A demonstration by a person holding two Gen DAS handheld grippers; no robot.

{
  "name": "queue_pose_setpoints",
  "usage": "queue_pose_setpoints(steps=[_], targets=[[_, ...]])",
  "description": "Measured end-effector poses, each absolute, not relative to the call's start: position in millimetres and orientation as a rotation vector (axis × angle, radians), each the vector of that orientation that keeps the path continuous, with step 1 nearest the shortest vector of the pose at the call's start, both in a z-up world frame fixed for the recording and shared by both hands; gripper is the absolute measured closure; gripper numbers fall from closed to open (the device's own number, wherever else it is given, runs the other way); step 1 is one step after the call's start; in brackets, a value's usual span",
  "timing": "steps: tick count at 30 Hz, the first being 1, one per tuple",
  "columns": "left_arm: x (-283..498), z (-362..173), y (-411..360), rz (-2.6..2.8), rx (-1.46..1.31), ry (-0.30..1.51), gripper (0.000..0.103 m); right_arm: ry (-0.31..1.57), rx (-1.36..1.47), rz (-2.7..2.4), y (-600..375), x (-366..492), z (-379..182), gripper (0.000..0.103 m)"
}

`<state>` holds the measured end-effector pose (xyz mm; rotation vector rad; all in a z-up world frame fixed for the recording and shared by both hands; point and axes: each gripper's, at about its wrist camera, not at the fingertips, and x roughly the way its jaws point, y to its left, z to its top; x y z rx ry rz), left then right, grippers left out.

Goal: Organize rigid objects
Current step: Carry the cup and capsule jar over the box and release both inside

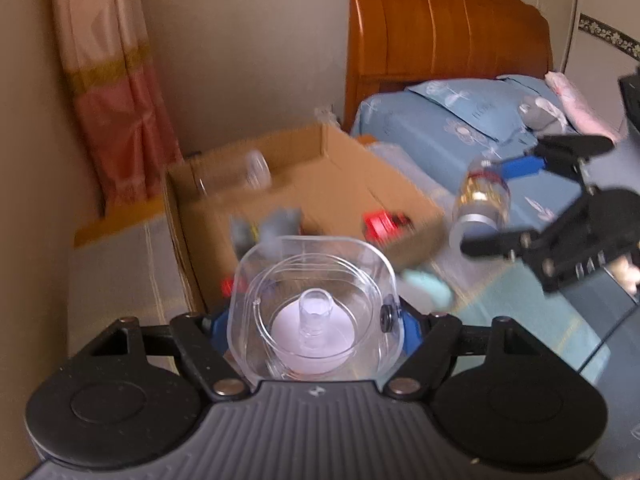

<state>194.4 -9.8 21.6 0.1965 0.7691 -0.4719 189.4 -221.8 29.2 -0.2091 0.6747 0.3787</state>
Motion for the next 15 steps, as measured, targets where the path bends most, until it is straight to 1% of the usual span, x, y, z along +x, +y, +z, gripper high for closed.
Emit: queue_pose_setpoints(steps=[6, 15], targets=[[255.8, 34.8, -20.3, -0.436, 0.201, 0.759, 0.027, 0.662, -0.19, 0.394, -207.4, 230.4, 44.9, 0.007], [326.5, 20.5, -30.4, -0.388, 0.219, 0.811, 0.027, 0.683, -0.176, 0.343, -199.1, 291.4, 44.2, 0.007]])
